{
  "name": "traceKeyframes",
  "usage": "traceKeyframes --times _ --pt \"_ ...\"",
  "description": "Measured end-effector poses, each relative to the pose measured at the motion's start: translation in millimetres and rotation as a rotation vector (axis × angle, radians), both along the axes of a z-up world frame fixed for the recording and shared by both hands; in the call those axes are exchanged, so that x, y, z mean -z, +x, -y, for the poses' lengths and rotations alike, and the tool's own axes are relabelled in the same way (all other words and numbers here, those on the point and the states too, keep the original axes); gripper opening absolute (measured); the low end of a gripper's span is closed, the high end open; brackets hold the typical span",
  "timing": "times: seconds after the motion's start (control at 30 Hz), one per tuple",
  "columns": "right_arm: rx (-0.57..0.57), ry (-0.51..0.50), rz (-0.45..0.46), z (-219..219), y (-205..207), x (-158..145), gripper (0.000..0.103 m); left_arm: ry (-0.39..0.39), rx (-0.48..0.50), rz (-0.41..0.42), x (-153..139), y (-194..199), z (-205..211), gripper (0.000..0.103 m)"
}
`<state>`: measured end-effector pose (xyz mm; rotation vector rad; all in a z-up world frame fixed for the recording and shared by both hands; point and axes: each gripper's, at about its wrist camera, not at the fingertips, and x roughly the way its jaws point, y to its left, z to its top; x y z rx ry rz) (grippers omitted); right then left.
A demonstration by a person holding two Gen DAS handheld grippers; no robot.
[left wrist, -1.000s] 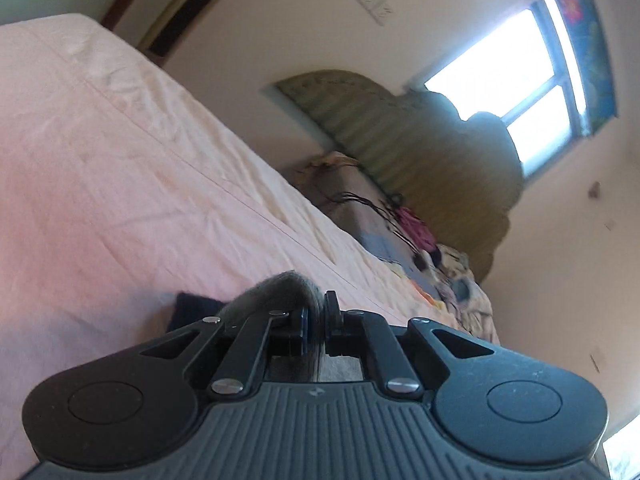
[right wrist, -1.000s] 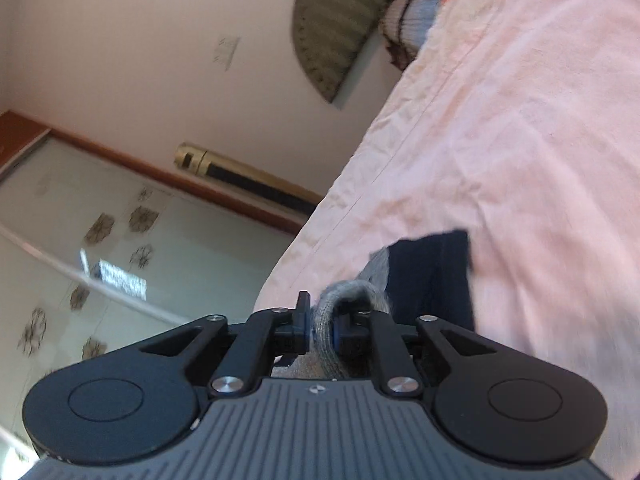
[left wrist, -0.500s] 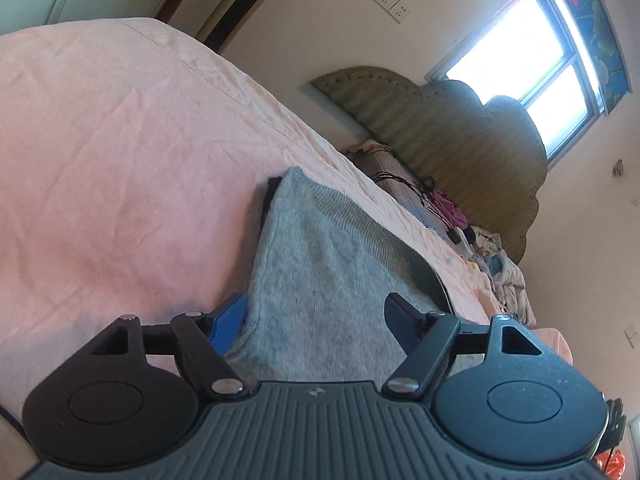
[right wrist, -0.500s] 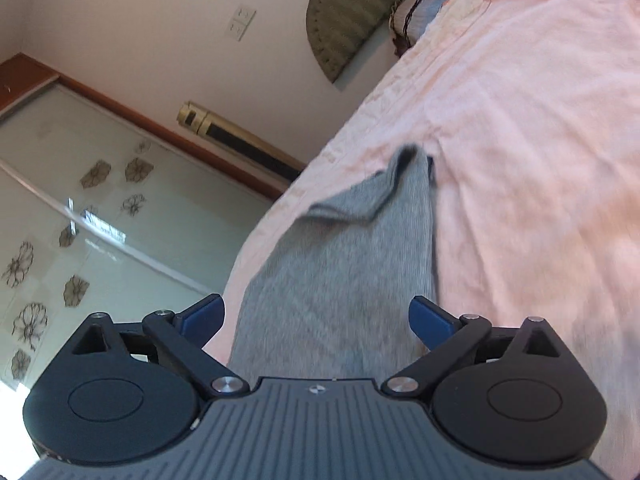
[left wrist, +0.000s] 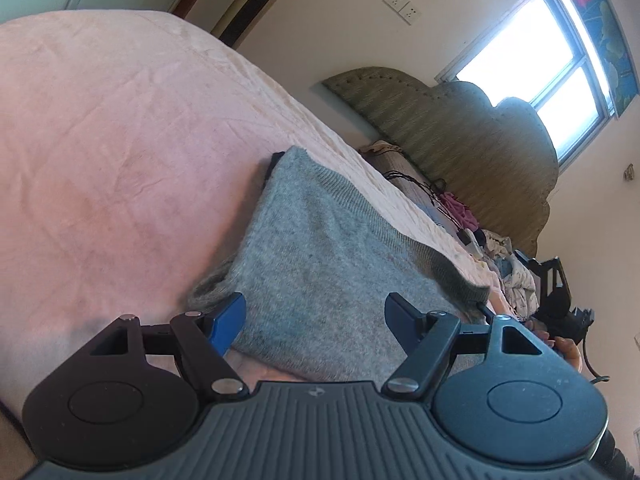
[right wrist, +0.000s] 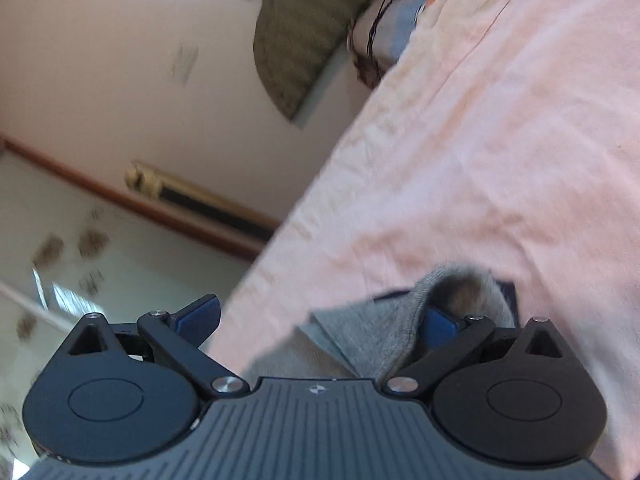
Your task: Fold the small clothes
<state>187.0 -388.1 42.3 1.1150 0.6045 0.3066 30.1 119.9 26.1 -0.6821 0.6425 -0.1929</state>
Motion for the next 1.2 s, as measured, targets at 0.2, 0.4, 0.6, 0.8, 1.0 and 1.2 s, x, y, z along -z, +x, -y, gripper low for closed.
traceKeyframes --times 0.2,0.4,0.6,0.8,1.0,1.2 --pt "-0.076 -0.043 0.006 20.4 -74.3 -12.0 0.103 -0.106 -0.029 -0.046 16.3 -24.7 -11.1 0.079" --pt "-0.104 -0.079 -0.049 42.8 -183.2 1.9 0.103 -0.146 -0.033 -0.028 19.0 -27.5 -3.1 0.086" --pt "-0.091 -0.183 -0.094 8.9 -196.2 12.9 0.103 -0.231 -0.113 -0.073 20.0 -3.2 -0.2 0.086" --pt "-0.034 -0.199 -0.107 -10.1 -150.5 16.9 0.093 -0.154 -0.149 -0.082 17.4 26.7 15.7 0.068" --pt "-0.068 -0.274 -0.126 -21.6 -120.6 35.7 0.013 0.000 -0.126 -0.102 13.9 30.7 25.0 0.005" --pt "-0.130 -0.300 -0.021 -12.5 -148.3 2.4 0.011 0.002 -0.013 0.056 -29.4 -25.4 15.5 0.004"
